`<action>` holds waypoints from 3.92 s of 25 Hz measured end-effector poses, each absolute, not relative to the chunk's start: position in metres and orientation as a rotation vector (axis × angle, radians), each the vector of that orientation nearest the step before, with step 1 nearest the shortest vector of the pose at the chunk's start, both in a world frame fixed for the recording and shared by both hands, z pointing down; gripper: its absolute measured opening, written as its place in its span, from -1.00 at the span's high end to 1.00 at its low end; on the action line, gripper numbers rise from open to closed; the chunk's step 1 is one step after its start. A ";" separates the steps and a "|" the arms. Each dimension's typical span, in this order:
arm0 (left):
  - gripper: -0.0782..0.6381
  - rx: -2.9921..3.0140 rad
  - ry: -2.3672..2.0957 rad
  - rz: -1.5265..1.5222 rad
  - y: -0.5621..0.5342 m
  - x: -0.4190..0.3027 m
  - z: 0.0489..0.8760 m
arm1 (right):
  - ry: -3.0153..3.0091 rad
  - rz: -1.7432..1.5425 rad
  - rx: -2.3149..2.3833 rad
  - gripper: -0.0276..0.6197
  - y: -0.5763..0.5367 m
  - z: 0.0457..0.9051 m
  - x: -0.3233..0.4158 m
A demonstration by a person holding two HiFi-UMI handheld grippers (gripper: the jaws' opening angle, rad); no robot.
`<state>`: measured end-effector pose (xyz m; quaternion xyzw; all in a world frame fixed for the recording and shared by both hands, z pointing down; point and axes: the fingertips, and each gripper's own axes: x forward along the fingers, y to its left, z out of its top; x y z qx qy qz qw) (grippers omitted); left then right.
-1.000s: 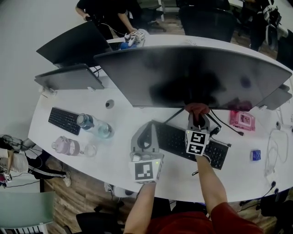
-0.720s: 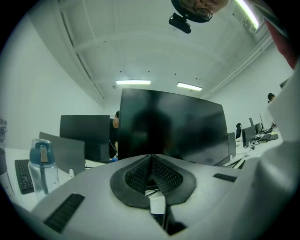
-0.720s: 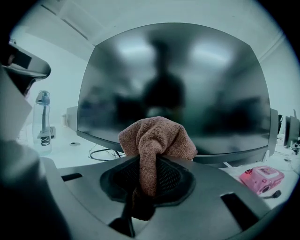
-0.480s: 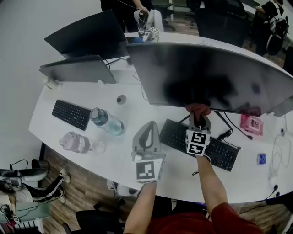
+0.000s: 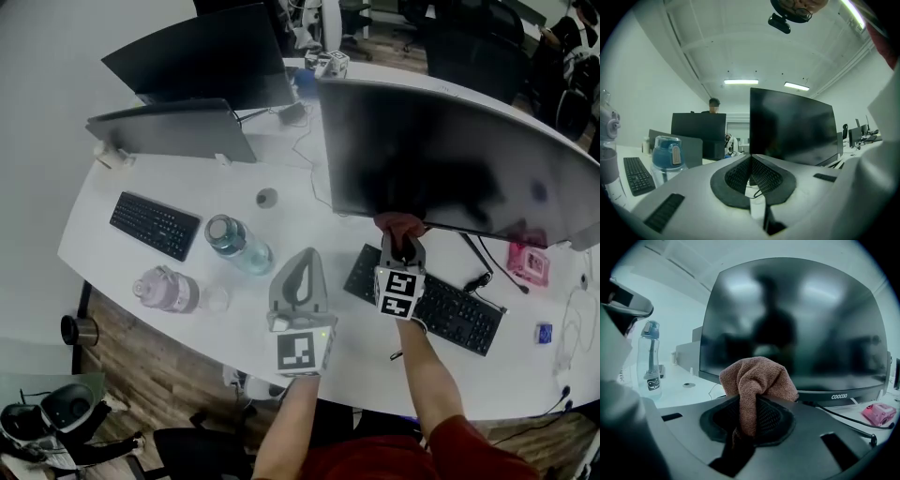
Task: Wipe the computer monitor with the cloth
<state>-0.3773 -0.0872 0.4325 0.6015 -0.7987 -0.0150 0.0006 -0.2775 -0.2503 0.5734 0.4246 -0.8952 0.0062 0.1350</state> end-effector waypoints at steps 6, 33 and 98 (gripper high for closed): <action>0.70 1.834 -2.505 0.023 -0.074 -0.405 0.451 | -2.602 0.016 1.185 0.66 -0.237 0.580 -0.311; 0.70 1.791 -2.547 -0.055 -0.056 -0.448 0.450 | -2.637 -0.006 1.063 0.66 -0.206 0.577 -0.391; 0.70 1.997 -2.626 -0.063 -0.081 -0.425 0.346 | -2.950 -0.339 1.165 0.66 -0.185 0.234 -0.389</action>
